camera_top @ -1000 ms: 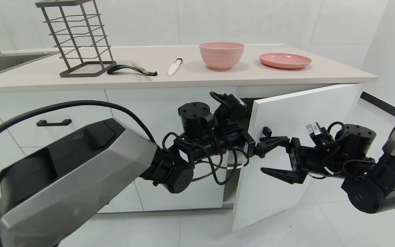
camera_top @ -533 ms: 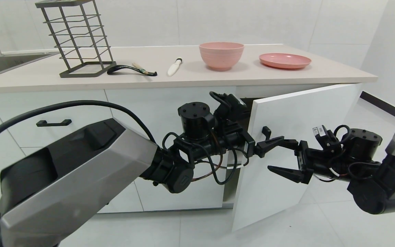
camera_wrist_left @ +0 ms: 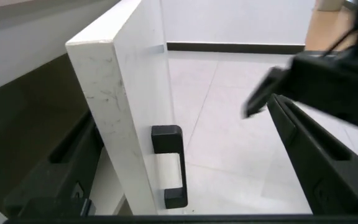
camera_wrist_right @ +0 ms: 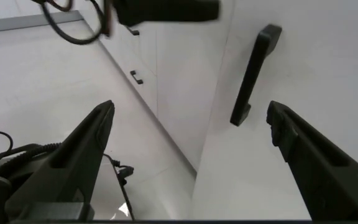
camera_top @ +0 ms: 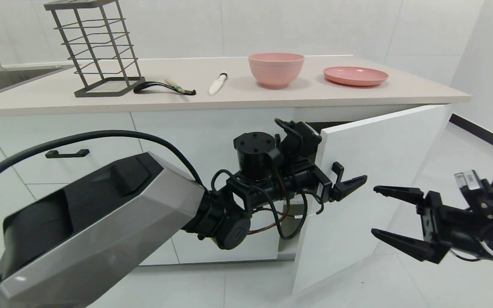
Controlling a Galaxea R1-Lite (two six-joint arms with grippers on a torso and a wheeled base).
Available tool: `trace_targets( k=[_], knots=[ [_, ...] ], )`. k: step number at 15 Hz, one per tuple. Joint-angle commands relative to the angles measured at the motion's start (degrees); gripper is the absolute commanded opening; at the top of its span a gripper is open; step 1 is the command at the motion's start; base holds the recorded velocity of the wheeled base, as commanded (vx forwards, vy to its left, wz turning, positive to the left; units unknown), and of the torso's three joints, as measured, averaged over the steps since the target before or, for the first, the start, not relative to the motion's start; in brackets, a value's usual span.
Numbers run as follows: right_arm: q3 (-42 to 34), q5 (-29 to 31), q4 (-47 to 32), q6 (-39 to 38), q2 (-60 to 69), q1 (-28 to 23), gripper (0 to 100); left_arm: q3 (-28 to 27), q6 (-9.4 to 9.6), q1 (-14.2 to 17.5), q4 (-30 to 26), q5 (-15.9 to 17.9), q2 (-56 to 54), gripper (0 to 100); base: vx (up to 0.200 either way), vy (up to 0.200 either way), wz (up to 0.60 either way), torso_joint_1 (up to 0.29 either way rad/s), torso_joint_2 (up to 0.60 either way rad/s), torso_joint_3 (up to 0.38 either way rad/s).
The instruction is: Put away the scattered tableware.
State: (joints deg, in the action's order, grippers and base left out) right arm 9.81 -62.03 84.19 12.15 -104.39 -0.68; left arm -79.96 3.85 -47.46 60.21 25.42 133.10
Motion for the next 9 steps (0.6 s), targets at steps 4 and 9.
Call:
trace_targets(
  k=[4,9],
  knots=[
    [-9.55,4.55,-1.40,1.12,26.69,-3.10,100,0.33,0.10,-0.53,-0.18,-4.85,0.23,100,0.000,0.000,0.00,0.000,0.00,0.000],
    [-2.96,7.36,-1.48,0.94,40.14,-5.82,100,0.50,0.19,-3.87,-0.88,-5.47,0.58,100,0.000,0.000,0.00,0.000,0.00,0.000]
  ],
)
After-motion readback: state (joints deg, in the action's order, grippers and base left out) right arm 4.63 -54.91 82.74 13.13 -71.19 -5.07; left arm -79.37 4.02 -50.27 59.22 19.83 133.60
